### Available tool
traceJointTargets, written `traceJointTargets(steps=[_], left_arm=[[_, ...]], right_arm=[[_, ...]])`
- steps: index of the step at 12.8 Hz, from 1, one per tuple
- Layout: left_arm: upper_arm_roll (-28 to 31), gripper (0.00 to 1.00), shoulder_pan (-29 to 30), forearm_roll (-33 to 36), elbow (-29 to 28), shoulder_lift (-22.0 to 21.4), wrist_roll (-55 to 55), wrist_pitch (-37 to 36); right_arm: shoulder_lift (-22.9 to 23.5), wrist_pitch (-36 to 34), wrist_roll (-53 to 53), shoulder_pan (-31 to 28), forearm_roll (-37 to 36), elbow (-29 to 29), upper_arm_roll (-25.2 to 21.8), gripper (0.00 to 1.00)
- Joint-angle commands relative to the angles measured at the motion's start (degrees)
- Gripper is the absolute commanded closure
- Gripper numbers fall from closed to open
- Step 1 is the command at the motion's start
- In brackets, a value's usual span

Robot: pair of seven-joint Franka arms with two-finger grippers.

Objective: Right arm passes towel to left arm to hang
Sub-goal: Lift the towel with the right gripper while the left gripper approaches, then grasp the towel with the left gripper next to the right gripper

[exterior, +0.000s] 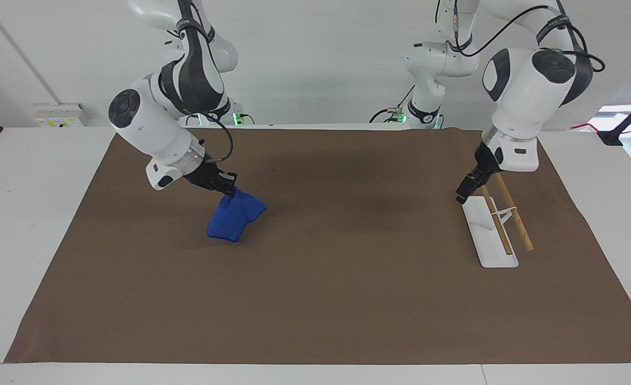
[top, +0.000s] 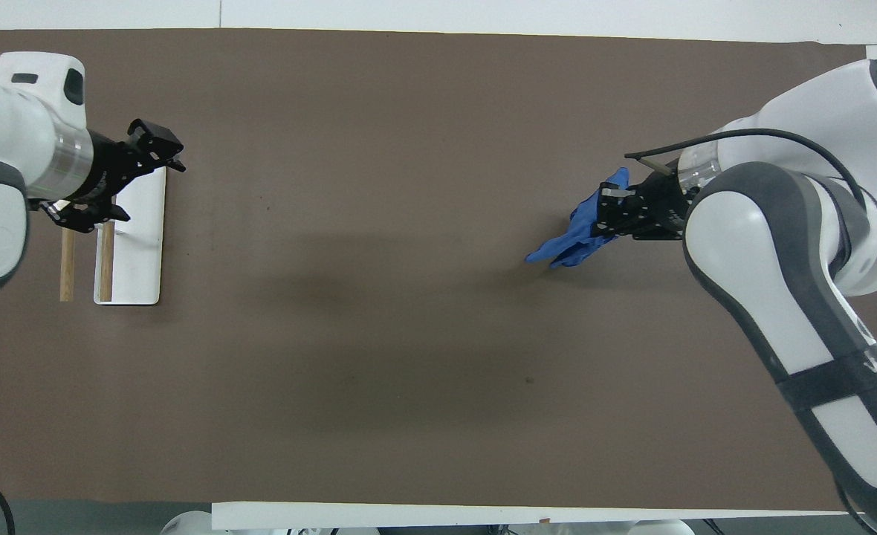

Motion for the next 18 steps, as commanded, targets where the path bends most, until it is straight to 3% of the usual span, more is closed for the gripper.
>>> traceJointTargets(steps=[1,5,9,14,18], left_arm=[[0.85,0.00,-5.10,0.09,-2.55,0.96,-11.91,7.04],[0.76,0.00,-12.31,0.00,-2.02,5.53,-27.04,13.30],[0.67,0.00,-17.33,-0.35,-2.37,6.59,-34.26,12.43],[0.76,0.02,-21.02,-0.53,-1.67,5.89,-37.34,4.34],[0.85,0.35,-20.33,-0.44,1.13,6.77,-37.26,3.90]], right_arm=[[1.44,1.26,13.47,-0.09,11.65,2.23,4.12,1.00],[2.14,11.61,27.29,9.65,19.59,2.15,4.22,1.00],[2.14,12.43,30.03,10.55,24.26,2.06,4.31,1.00],[2.05,12.87,31.01,10.73,28.66,1.97,4.31,1.00],[2.14,13.04,30.48,11.08,28.22,1.97,4.22,1.00]])
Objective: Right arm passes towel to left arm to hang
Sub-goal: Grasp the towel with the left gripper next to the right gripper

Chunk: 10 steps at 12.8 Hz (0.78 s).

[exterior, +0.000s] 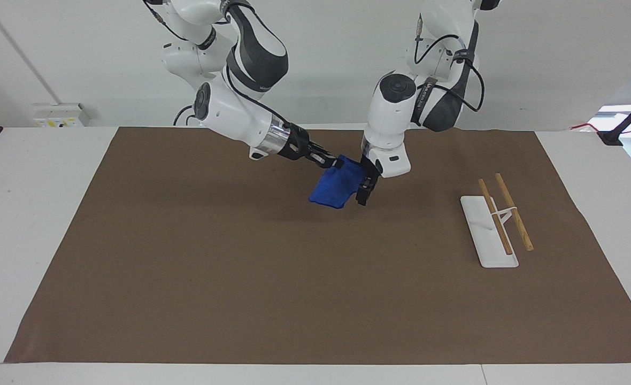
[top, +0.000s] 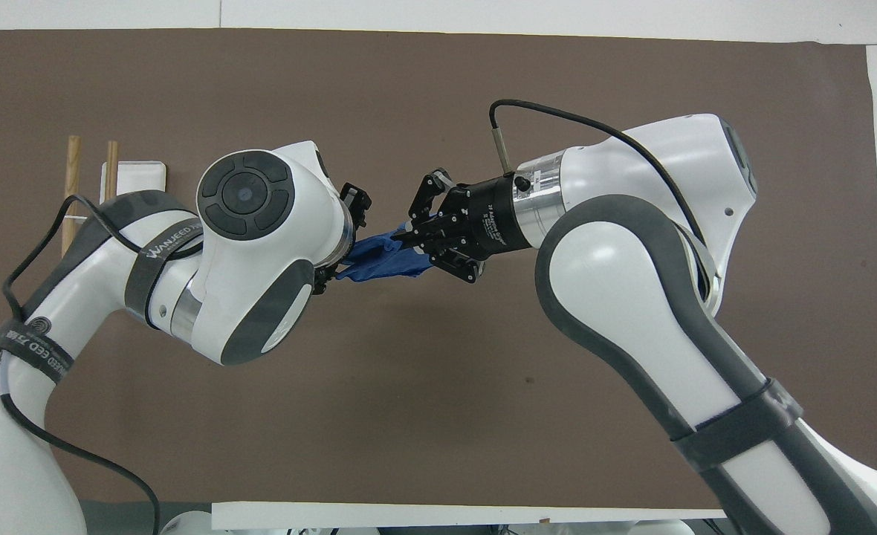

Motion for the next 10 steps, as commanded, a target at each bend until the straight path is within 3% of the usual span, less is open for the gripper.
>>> traceJointTargets(steps=[1,4,6,10], left_arm=[[0.94,0.37,0.02,-0.23,3.45,0.75,-0.49,-2.16],[1.11,0.50,0.38,0.03,6.71,1.90,-0.23,-4.97],[1.03,0.68,0.38,0.03,6.46,1.82,-0.14,-5.06],[1.03,0.93,0.11,0.03,5.93,1.55,-0.05,-7.87]], right_arm=[[0.49,0.49,0.32,-0.07,0.43,0.78,0.24,1.00],[0.49,0.49,0.32,0.46,0.17,0.60,0.24,1.00],[0.49,0.58,0.32,0.55,0.16,0.60,0.24,1.00],[0.49,0.58,0.32,0.64,0.16,0.60,0.24,1.00]])
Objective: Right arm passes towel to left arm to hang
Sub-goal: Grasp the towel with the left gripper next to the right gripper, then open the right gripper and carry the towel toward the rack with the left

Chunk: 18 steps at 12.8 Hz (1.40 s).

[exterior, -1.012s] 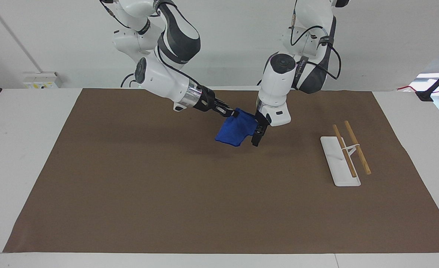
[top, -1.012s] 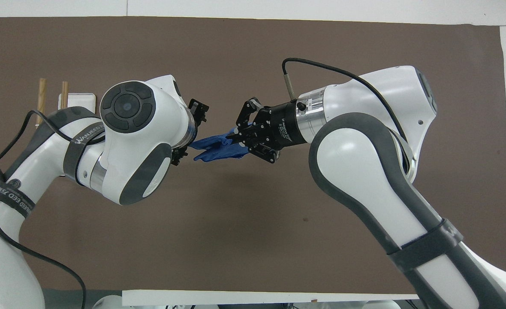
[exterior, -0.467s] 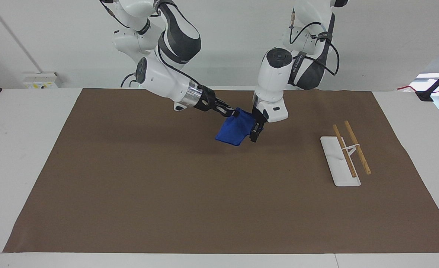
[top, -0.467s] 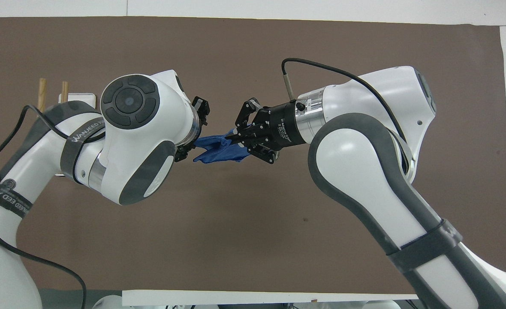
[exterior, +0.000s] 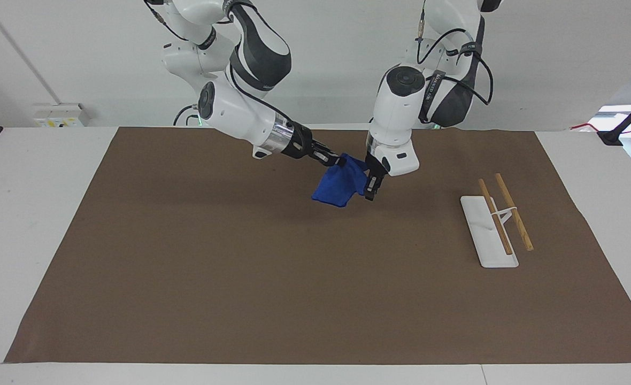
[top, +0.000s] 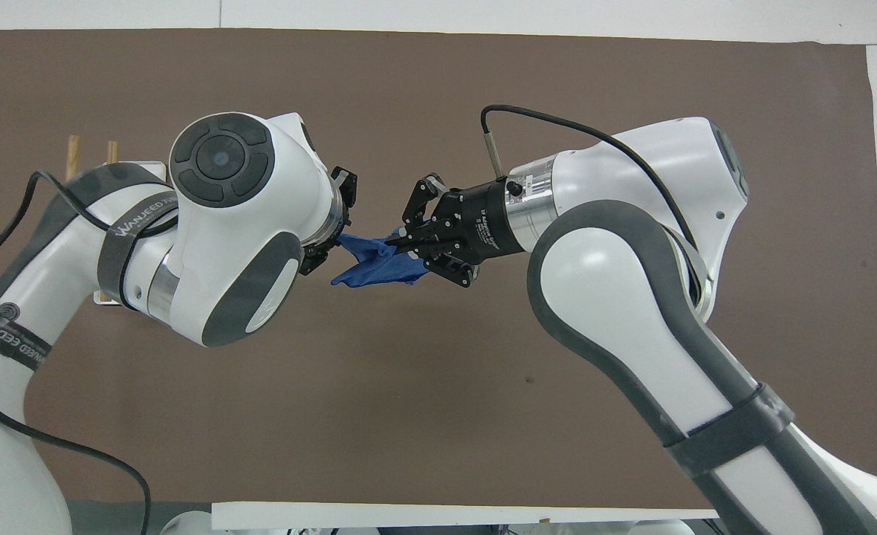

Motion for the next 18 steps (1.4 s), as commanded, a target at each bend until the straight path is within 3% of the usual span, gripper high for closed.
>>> traceJointTargets(steps=[1,5,6,7,8,9,12,14,18], left_arm=[[0.34,0.99,-0.32,0.03,0.81,0.27,-0.06,-2.41],[0.52,1.00,0.29,5.39,4.05,0.62,0.82,-4.87],[0.52,1.00,0.81,5.57,5.36,0.62,0.82,-4.87],[0.52,1.00,0.90,5.57,6.33,0.62,0.82,-4.79],[0.52,1.00,0.82,5.57,6.34,0.36,0.82,-4.87],[0.52,1.00,0.73,5.57,6.34,0.19,0.82,-5.05],[0.69,1.00,0.91,6.09,9.85,-0.60,2.47,-9.77],[0.69,1.00,1.95,8.11,9.86,-3.85,8.01,-12.16],[0.69,1.00,11.07,10.49,10.03,-4.56,17.58,-10.68]], right_arm=[[0.48,0.66,0.40,0.03,0.08,0.60,0.21,1.00],[0.48,2.76,0.67,1.61,0.08,0.43,0.21,0.98],[0.48,2.94,0.75,1.69,0.08,0.43,0.21,0.95],[0.48,2.94,0.84,1.70,0.08,0.43,0.21,0.84],[0.40,2.86,0.50,1.70,-0.10,0.34,0.13,0.31],[0.40,2.86,0.32,1.78,-3.23,0.60,0.13,0.00],[-0.04,2.25,-5.11,0.65,-24.72,1.31,-0.05,0.00],[-0.31,0.85,-10.99,-2.59,-35.46,1.39,-0.40,0.00],[-0.66,-15.20,-30.75,-10.59,-53.68,8.67,-0.40,0.00]])
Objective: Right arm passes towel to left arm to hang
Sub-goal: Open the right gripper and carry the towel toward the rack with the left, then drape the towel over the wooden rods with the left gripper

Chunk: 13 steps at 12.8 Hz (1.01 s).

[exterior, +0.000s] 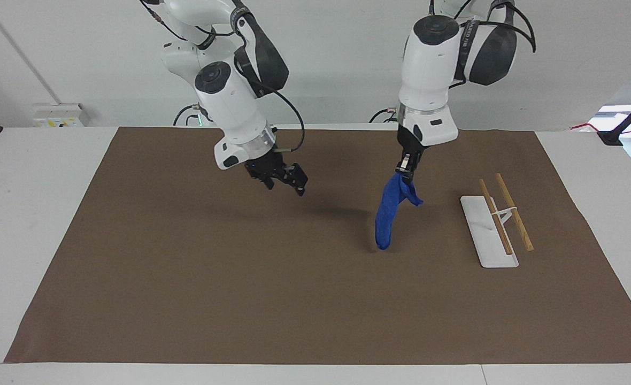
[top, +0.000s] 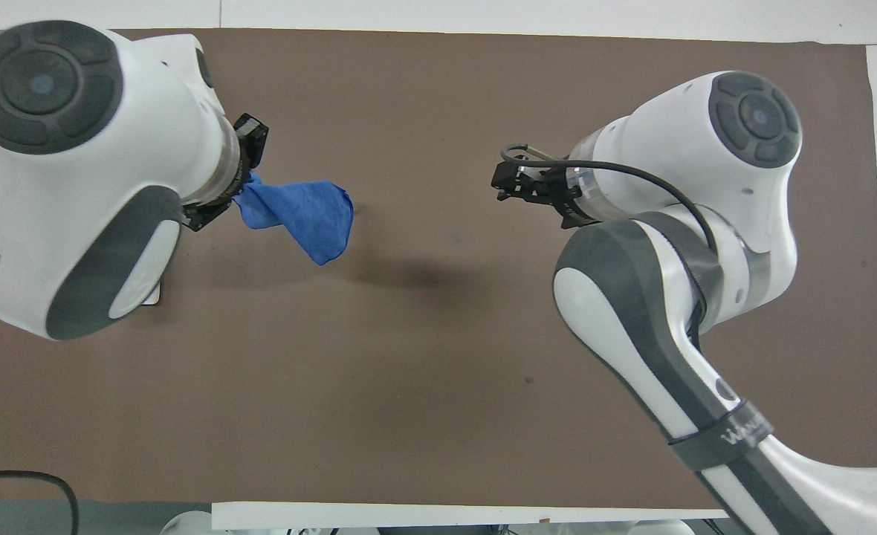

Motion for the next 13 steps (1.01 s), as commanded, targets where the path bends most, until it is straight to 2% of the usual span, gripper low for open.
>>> traceJointTargets(steps=[1,5,7,9,11,12,13], left_arm=[[-0.33,1.00,6.77,1.36,-0.08,-0.17,8.13,0.71],[-0.42,1.00,17.75,1.27,-1.30,-0.17,21.75,5.79],[-0.51,1.00,22.07,1.27,-3.93,-0.78,27.74,9.39],[-0.51,1.00,25.41,1.27,-7.44,-2.18,33.19,12.13],[-0.51,1.00,28.31,1.18,-11.48,-3.76,37.68,15.98],[-0.51,1.00,29.63,1.10,-13.77,-4.64,39.44,18.35],[-0.51,1.00,30.78,1.10,-15.70,-5.34,41.72,19.94]], right_arm=[[-0.63,-12.44,-12.08,-5.06,-7.58,6.69,0.47,0.00],[-5.53,-24.50,-20.63,-10.34,-12.61,10.23,0.29,0.00],[-7.91,-28.38,-25.02,-13.16,-12.88,11.37,-0.49,0.00],[-8.36,-36.35,-27.15,-14.40,-12.80,17.06,-1.99,0.00],[-9.06,-39.64,-30.12,-14.22,-12.97,19.98,-2.61,0.00],[-9.76,-39.39,-30.23,-14.40,-12.88,19.03,-2.52,0.00],[-11.51,-38.08,-30.66,-14.75,-12.53,14.93,-2.78,0.00]])
